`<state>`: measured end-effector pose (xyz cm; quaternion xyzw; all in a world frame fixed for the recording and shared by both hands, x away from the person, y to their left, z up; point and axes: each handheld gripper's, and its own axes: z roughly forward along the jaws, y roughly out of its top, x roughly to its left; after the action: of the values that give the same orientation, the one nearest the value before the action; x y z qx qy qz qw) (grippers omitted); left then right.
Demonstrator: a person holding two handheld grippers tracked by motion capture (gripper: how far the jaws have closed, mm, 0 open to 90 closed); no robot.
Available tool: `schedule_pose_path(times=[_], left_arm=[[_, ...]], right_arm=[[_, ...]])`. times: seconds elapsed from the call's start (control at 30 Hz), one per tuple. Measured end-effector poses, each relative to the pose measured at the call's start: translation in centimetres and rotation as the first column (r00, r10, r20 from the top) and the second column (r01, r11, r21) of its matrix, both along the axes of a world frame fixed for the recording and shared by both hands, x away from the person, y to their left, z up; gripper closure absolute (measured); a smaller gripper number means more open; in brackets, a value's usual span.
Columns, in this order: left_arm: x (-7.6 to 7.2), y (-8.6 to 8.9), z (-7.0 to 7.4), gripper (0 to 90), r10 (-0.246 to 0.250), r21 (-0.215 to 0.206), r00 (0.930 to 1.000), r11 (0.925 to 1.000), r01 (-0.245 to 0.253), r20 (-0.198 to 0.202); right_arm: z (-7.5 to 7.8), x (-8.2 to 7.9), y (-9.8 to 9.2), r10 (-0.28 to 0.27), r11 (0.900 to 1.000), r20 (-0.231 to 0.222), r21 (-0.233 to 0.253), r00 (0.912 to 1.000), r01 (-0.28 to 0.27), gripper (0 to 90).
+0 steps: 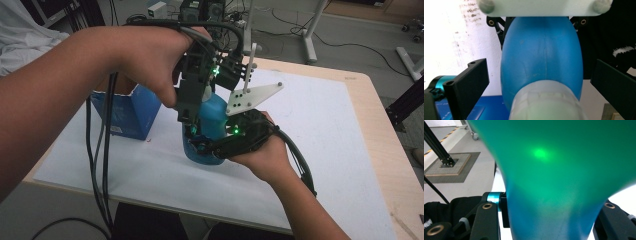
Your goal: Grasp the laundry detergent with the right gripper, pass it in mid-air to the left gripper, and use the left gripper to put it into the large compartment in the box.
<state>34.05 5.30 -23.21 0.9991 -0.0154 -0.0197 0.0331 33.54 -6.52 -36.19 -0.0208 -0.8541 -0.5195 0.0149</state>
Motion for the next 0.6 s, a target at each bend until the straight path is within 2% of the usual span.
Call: schedule_pose_path(times=[0.33,0.4,0.47,0.6], left_arm=[[0.02,-0.40,-0.24,3.5,-0.003,0.013,1.0000,0.9999,0.003,-0.004],[0.04,-0.42,-0.18,10.2,-0.005,0.017,1.0000,0.9998,0.005,-0.004],[0.02,-0.46,-0.19,10.3,-0.005,0.012,1.0000,0.9999,0.005,-0.005],[0.00,-0.59,-0.07,10.3,-0.005,0.011,0.9999,0.9999,0.005,0.014]], right_arm=[[0.12,-0.03,-0.13,-0.001,1.000,0.005,0.006,1.0000,0.000,46.2],[0.15,-0.05,-0.18,-0.004,1.000,0.007,0.006,1.0000,0.004,46.2],[0.16,-0.03,-0.21,-0.004,1.000,0.008,0.006,1.0000,0.004,46.2],[0.13,0.03,-0.20,-0.009,1.000,0.009,0.005,0.9999,0.009,46.2]])
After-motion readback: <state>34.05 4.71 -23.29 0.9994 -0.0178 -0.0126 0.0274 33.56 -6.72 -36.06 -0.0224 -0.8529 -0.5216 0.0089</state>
